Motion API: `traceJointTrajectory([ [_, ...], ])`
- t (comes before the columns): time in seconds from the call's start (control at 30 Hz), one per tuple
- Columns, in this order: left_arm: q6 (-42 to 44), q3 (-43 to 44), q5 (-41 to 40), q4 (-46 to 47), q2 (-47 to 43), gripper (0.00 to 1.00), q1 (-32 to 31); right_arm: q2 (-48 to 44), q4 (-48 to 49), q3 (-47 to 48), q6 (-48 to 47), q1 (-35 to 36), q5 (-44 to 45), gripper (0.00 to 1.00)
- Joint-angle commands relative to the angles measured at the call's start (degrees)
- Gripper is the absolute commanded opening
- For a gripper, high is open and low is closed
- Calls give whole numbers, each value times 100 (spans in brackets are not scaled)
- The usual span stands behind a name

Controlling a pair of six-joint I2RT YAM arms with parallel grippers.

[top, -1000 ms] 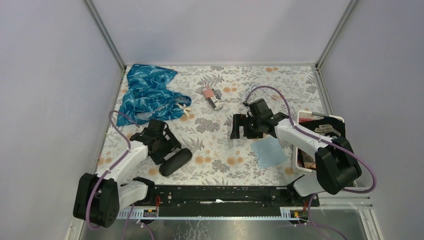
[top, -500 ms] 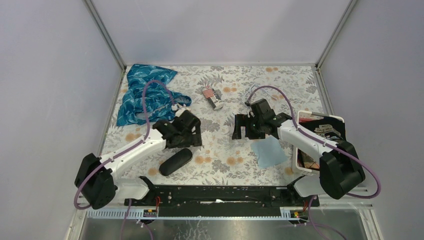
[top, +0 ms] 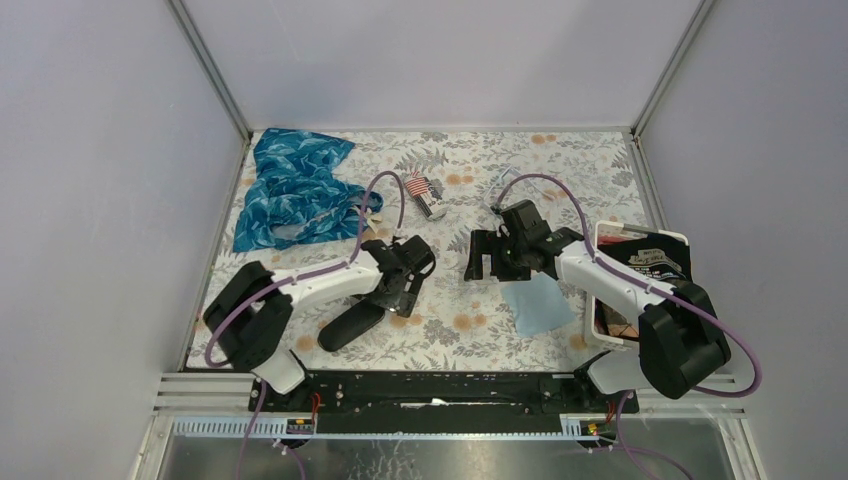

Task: Organize the sunglasses
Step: Adjust the sunglasses case at the center of the board.

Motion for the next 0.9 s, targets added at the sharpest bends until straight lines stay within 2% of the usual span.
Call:
traceJointTrajectory([
  [0.0,351,121,-25,-47,498,99,138,-237,76,-87,89,1,83,100],
  [0.23,267,-27,-143,134,613,97,549,-266,94,-122,94,-5,54,100],
  [0.4,242,-18,-20,119,680,78,547,-240,118,-104,85,-5,67,100],
  [0.53,233,-15,134,119,712,72,548,-268,189,-158,158,-6,67,100],
  [0.63,237,76,403,209,670,75,553,-284,242,-215,177,-4,67,100],
  [0.73,460,113,1061,257,432,98,547,-287,222,-219,186,-6,67,100],
  [0.87,552,163,897,-109,248,99,581,-390,246,-289,194,-3,120,100],
])
